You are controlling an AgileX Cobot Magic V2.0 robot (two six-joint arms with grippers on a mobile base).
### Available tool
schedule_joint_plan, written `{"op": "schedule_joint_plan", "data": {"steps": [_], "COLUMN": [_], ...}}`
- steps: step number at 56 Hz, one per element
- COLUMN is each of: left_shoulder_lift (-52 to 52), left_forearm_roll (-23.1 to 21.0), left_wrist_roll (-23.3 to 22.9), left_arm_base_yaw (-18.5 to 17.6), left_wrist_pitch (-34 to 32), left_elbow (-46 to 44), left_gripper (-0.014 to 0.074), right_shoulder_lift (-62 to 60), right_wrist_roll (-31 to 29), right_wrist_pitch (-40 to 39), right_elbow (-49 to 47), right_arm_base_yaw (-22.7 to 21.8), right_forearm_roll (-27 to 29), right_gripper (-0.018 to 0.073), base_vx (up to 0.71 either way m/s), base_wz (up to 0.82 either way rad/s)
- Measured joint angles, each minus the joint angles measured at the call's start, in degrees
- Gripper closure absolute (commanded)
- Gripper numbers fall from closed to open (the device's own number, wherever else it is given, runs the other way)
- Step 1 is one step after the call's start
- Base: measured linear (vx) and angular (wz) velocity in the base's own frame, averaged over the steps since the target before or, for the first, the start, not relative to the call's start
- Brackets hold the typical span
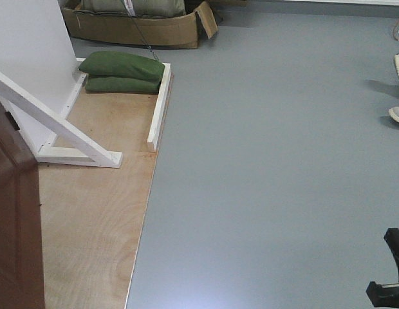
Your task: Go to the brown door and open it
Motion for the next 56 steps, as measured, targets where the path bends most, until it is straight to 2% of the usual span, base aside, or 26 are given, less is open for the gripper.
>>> {"op": "schedule_joint_plan", "data": {"steps": [29, 30, 31, 34, 42, 51, 56], "left_shoulder_lift": [0.0, 0.0, 0.9, 2.7, 6.5, 7.5, 7.5], "left_forearm_roll": [0.3, 0.3, -1.0, -0.8, 2.0, 3.1, 3.1], "left_wrist_roll": [0.8, 0.8, 0.6, 1.3, 8.0, 17.8, 20.4], "left_arm_base_yaw": [0.0, 0.0, 0.0, 0.0, 0.6, 4.1, 5.8], "left_wrist_pitch": [-0.3, -0.5, -4.9, -6.4, -7.4, -7.8, -8.3], "left_elbow": [0.0, 0.0, -3.7, -6.5, -15.9, -27.1, -31.6], "left_gripper": [0.0603, 0.0603, 0.0603, 0.0603, 0.0603, 0.0603, 0.0603], "right_shoulder_lift": [0.0, 0.0, 0.0, 0.0, 0.0, 0.0, 0.0], "right_wrist_roll": [0.0, 0.0, 0.0, 0.0, 0.0, 0.0, 0.0], "right_wrist_pitch": [0.0, 0.0, 0.0, 0.0, 0.0, 0.0, 0.0], "right_elbow": [0.0, 0.0, 0.0, 0.0, 0.0, 0.0, 0.0], "right_arm_base_yaw": [0.0, 0.0, 0.0, 0.0, 0.0, 0.0, 0.0], "right_forearm_roll": [0.0, 0.0, 0.0, 0.0, 0.0, 0.0, 0.0], "right_gripper": [0.0559, 0.0559, 0.0559, 0.0559, 0.0559, 0.0559, 0.0559], "base_vx": [0.00, 0.00, 0.00, 0.00, 0.00, 0.00, 0.00], "base_wz": [0.00, 0.00, 0.00, 0.00, 0.00, 0.00, 0.00]}}
